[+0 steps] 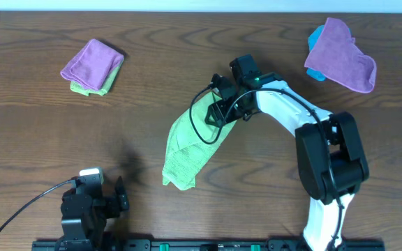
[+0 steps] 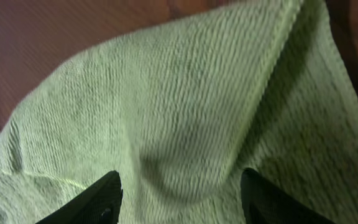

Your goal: Fold the cloth

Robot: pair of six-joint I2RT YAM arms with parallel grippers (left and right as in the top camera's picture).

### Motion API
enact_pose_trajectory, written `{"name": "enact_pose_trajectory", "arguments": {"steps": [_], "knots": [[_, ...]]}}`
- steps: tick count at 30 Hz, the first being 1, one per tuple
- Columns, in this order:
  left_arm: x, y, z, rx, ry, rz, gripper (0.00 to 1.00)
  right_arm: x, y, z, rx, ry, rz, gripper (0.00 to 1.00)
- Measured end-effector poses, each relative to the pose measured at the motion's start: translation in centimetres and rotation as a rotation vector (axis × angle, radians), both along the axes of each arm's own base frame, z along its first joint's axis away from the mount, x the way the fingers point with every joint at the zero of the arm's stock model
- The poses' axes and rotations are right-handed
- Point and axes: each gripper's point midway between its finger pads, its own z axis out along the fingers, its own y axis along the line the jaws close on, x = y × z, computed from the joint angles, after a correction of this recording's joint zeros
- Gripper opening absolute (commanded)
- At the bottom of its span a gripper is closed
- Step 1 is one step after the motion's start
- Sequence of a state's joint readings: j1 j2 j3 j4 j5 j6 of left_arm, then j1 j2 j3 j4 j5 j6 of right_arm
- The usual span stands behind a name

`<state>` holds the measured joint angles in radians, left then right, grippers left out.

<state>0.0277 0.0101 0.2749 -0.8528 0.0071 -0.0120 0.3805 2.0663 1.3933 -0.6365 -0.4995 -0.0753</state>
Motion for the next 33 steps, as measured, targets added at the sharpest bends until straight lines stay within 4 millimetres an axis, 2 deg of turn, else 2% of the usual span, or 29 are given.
{"name": "enact_pose_trajectory", "arguments": {"steps": [5, 9, 10, 13, 14, 19, 25, 29, 33], "knots": [[0.0, 0.0, 0.0, -0.002, -0.001, 0.002, 0.96, 0.4, 0.3, -0.1, 0.013, -0.002, -0.018, 0.59], [0.1, 0.0, 0.0, -0.006, -0.002, 0.005, 0.96, 0.2, 0.2, -0.8, 0.009, 0.022, -0.028, 0.52], [0.1, 0.0, 0.0, -0.006, -0.002, 0.005, 0.95, 0.1, 0.2, -1.0, 0.007, 0.029, -0.03, 0.44], [0.1, 0.0, 0.0, -0.006, -0.002, 0.005, 0.95, -0.1, 0.4, -1.4, 0.019, 0.05, -0.03, 0.09], [0.1, 0.0, 0.0, -0.006, -0.002, 0.005, 0.95, -0.1, 0.6, -1.3, 0.029, 0.052, -0.027, 0.01], [0.1, 0.0, 0.0, -0.008, -0.002, 0.007, 0.96, -0.2, 2.1, -0.2, 0.129, 0.06, -0.004, 0.01], [0.1, 0.0, -0.1, -0.008, -0.002, 0.007, 0.96, 0.5, 5.0, 1.8, 0.269, 0.009, 0.042, 0.01], [0.1, 0.0, -0.1, -0.008, -0.002, 0.007, 0.95, 1.2, 8.1, 4.8, 0.337, -0.048, 0.089, 0.01], [0.1, 0.0, -0.1, -0.008, -0.002, 0.007, 0.95, 3.4, 10.7, 9.5, 0.403, -0.172, 0.128, 0.01]]}}
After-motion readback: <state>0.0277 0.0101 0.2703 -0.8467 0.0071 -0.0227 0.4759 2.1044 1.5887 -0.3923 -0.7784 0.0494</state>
